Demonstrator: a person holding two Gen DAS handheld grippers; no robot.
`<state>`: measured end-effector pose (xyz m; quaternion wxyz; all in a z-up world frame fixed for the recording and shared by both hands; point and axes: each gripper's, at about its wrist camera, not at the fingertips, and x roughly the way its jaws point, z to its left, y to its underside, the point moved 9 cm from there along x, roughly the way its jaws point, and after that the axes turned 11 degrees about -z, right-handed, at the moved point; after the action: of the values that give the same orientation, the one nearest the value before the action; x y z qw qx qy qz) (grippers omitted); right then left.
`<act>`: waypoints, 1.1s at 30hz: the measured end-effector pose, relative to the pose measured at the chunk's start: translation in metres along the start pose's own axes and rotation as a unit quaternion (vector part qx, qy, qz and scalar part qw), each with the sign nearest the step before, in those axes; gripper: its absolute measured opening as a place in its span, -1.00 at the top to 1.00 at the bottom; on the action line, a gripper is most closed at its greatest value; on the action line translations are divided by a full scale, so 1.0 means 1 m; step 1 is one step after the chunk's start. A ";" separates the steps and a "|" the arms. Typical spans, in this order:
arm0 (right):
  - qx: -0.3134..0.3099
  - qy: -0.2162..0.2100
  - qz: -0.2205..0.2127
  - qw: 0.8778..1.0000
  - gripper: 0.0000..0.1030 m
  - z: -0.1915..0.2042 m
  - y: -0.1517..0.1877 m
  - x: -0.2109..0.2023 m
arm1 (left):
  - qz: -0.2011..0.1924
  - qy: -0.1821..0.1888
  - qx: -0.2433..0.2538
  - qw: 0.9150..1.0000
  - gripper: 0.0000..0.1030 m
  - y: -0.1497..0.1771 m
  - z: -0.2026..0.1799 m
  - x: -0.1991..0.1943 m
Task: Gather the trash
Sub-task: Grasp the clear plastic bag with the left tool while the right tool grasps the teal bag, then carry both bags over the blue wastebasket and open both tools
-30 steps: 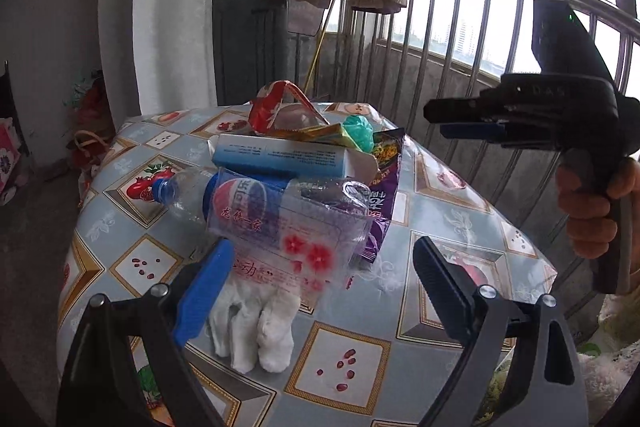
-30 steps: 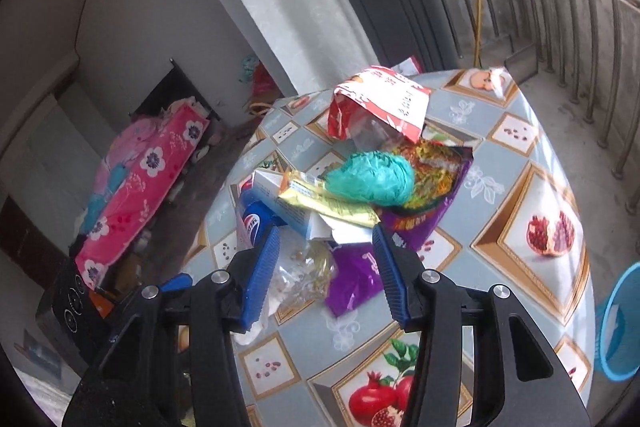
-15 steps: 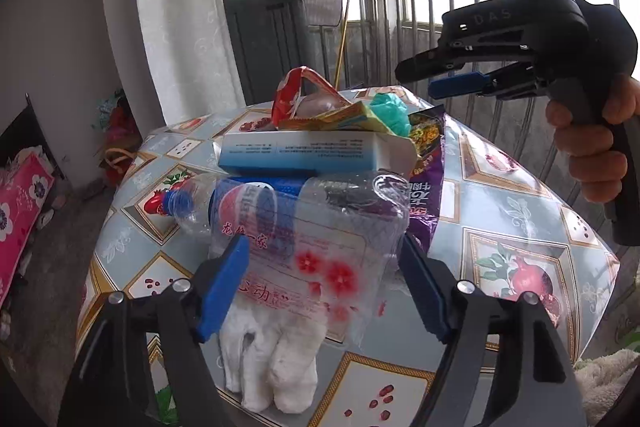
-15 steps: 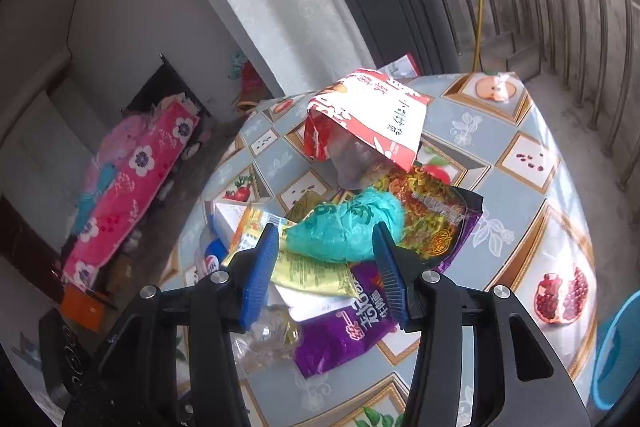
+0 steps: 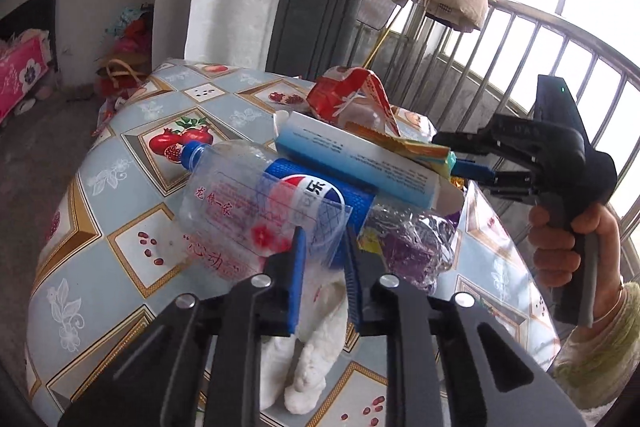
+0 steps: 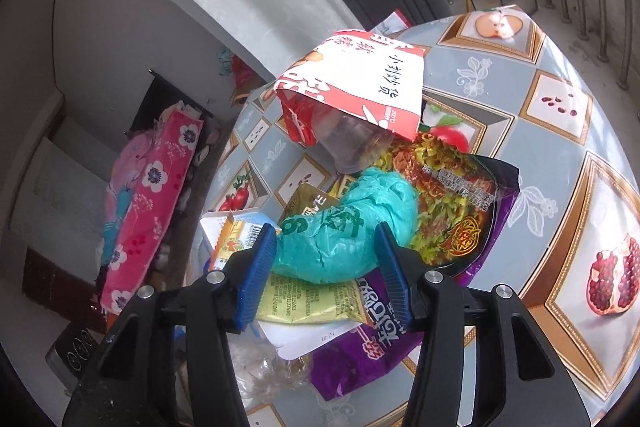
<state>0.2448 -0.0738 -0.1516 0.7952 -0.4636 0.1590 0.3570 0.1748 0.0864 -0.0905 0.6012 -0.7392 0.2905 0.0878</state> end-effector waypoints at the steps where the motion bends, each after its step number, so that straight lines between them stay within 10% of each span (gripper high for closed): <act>1: 0.003 0.001 0.000 1.000 0.15 -0.001 0.000 0.001 | -0.003 -0.001 -0.008 1.000 0.79 -0.003 0.004 -0.002; 21: 0.058 -0.070 -0.066 0.994 0.53 0.005 -0.014 -0.068 | -0.095 0.014 -0.023 0.995 1.00 -0.061 0.012 -0.074; 27: 0.083 -0.101 -0.118 0.984 0.53 -0.004 -0.022 -0.126 | -0.125 0.077 0.030 0.989 1.00 -0.094 -0.042 -0.104; 33: 0.122 -0.064 -0.215 0.967 0.54 -0.062 -0.024 -0.220 | -0.111 0.219 0.083 0.966 1.00 -0.115 -0.148 -0.097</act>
<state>0.1142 -0.2266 -0.0404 0.9125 -0.3624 0.0462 0.1842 0.1250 -0.0091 0.0914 0.5884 -0.7152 0.3376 -0.1681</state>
